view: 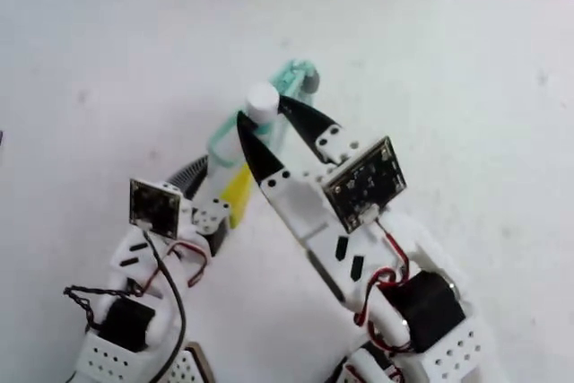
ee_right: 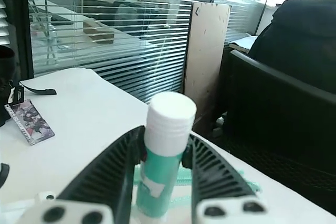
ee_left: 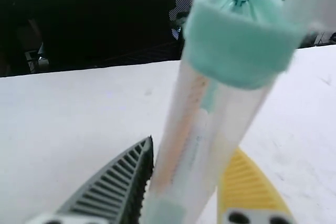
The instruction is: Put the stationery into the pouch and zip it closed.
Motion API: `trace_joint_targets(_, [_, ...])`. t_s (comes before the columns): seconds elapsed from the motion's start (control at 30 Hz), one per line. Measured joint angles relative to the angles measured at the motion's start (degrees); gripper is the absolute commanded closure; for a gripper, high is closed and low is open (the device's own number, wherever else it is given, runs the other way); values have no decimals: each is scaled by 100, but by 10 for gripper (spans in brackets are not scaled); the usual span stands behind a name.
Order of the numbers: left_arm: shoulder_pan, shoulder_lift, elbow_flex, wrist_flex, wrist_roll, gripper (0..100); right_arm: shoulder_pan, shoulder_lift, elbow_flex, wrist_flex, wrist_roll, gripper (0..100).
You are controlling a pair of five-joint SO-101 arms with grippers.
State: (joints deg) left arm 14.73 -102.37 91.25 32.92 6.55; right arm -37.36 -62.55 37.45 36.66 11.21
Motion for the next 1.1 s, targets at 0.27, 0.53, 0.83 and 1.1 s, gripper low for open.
trace_joint_targets(0.27, [-97,0,0,0,0,801,9,519,9,-844,18,981])
trace_joint_targets(0.53, [-97,0,0,0,0,801,-343,527,18,-993,18,981])
trace_joint_targets(0.83, [-97,0,0,0,0,801,-422,633,149,-1055,26,981])
trace_joint_targets(1.1, [-97,0,0,0,0,801,-457,747,229,-1116,18,981])
